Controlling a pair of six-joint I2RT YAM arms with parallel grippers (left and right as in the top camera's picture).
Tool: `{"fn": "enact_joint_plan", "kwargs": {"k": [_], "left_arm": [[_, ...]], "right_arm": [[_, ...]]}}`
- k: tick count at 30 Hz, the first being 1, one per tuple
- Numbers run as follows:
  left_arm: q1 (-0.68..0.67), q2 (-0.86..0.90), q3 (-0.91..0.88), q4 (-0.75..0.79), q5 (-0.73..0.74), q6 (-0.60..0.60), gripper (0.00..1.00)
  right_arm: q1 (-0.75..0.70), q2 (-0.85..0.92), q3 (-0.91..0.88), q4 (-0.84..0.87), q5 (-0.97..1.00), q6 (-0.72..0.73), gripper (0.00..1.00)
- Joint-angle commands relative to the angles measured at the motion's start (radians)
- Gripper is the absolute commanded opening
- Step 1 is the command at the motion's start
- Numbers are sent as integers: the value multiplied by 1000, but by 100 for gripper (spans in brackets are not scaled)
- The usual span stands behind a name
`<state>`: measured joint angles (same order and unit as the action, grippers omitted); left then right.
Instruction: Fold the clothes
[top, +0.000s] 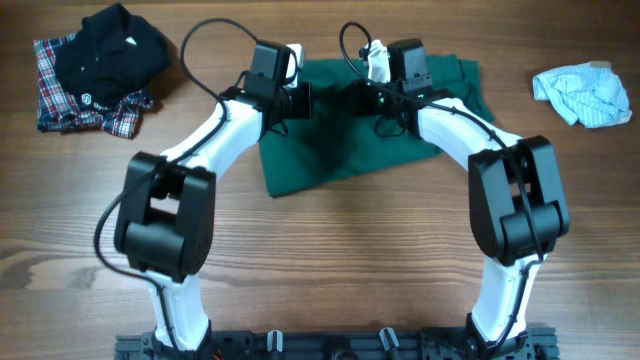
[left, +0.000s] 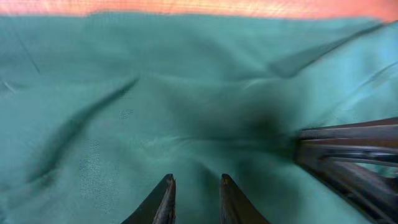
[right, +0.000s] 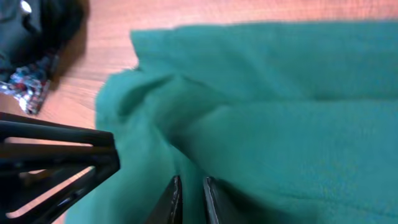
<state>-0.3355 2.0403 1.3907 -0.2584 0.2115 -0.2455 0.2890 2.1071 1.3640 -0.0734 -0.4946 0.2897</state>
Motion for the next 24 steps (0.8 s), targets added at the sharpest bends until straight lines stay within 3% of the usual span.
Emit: {"fn": "enact_joint_plan", "kwargs": {"k": [1,14,24], "left_arm": [[4,71,-3,7,13,5,22],[6,201,-3,241,16,6,25],[10,236,-3,264,-215,6,33]], "right_arm": [[0,50,10,-2,32,6,13],[-27,136,10,117,185,82,22],[-116,174,10,127,356,82,27]]}}
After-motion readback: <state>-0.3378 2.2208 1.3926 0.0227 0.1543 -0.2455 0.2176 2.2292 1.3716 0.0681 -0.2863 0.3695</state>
